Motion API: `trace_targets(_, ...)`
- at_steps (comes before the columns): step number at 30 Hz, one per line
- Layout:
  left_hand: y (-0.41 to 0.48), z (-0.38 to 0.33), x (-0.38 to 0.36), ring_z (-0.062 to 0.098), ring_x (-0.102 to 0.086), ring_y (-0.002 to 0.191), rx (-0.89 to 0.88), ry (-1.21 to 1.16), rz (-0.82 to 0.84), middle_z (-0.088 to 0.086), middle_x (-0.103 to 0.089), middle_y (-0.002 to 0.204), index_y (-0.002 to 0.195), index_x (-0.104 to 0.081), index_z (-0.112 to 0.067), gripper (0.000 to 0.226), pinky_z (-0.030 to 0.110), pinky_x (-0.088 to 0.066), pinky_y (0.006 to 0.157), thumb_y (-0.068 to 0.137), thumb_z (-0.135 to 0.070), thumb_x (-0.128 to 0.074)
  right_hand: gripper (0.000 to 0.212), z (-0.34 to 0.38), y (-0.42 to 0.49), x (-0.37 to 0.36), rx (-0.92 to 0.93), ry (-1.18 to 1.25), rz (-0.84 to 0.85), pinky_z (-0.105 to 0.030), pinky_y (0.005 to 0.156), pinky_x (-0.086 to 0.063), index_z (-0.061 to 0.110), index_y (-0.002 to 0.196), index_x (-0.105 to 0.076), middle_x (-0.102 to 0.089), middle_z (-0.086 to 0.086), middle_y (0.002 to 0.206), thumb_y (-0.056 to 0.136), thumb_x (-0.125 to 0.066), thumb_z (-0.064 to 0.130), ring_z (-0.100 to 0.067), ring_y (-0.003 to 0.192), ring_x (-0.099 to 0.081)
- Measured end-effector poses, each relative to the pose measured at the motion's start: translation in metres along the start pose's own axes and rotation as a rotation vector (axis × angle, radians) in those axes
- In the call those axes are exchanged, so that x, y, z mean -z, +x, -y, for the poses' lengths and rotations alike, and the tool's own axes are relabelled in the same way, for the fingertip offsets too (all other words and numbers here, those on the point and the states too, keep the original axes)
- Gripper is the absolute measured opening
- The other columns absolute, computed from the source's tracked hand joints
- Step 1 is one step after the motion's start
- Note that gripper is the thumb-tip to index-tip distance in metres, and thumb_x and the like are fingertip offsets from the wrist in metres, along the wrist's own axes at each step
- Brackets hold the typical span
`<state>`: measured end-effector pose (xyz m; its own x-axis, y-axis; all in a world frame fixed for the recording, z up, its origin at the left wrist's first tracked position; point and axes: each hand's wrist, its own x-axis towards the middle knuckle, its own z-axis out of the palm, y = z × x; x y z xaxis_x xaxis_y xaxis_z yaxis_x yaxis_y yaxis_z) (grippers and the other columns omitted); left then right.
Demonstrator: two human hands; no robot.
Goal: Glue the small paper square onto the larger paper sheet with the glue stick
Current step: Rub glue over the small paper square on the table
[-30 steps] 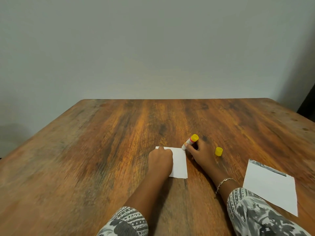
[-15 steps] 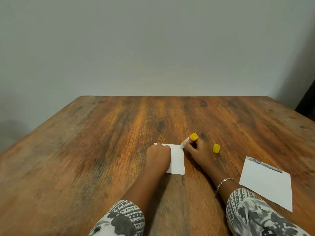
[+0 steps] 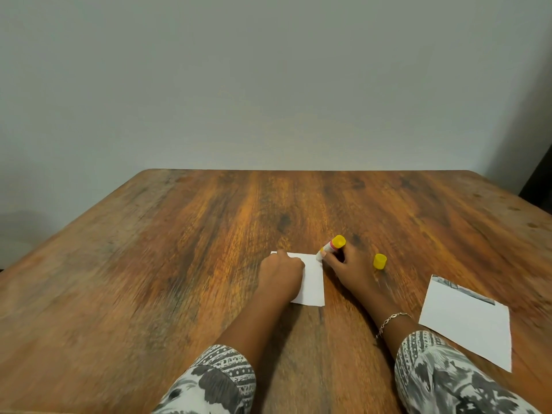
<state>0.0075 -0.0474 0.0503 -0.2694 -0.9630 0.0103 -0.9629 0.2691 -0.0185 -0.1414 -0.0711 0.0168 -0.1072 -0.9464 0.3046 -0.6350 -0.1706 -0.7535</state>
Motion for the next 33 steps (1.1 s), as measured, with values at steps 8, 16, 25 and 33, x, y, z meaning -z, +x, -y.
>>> trace_targets(8,0.001,0.000,0.000,0.027,-0.052,0.112,-0.002,0.006,0.005,0.013,-0.051,0.127,0.130,-0.049,-0.020,0.038,0.033,-0.047,0.088,0.092,-0.024,-0.051,0.012,0.002,-0.003,0.002,0.009,0.031,0.000,-0.024,0.061,-0.041,0.007,0.087,-0.060,-0.062,-0.005,0.084,0.086,-0.058,0.019,-0.011,0.069,-0.053)
trace_targets(16,0.001,0.000,-0.002,0.027,-0.050,0.114,-0.002,-0.012,-0.002,0.013,-0.049,0.129,0.130,-0.049,-0.021,0.037,0.033,-0.045,0.088,0.093,-0.022,-0.048,0.012,0.003,-0.003,0.002,0.026,-0.022,0.020,-0.019,0.063,-0.040,0.009,0.092,-0.060,-0.057,0.001,0.084,0.087,-0.058,0.019,-0.014,0.075,-0.053)
trace_targets(25,0.000,0.001,-0.003,0.029,-0.051,0.112,0.009,-0.036,-0.010,0.013,-0.049,0.128,0.128,-0.051,-0.022,0.034,0.034,-0.045,0.087,0.094,-0.020,-0.047,0.012,0.003,-0.010,0.005,0.043,0.014,0.029,-0.022,0.059,-0.038,0.006,0.087,-0.061,-0.063,-0.005,0.082,0.084,-0.060,0.018,-0.015,0.071,-0.054)
trace_targets(33,0.002,0.001,-0.004,0.027,-0.050,0.113,0.015,-0.037,-0.005,0.012,-0.048,0.129,0.129,-0.050,-0.022,0.036,0.033,-0.046,0.088,0.093,-0.023,-0.049,0.010,0.003,-0.019,0.010,0.063,0.048,0.073,-0.024,0.063,-0.043,0.011,0.089,-0.061,-0.065,-0.002,0.086,0.085,-0.060,0.020,-0.012,0.075,-0.057)
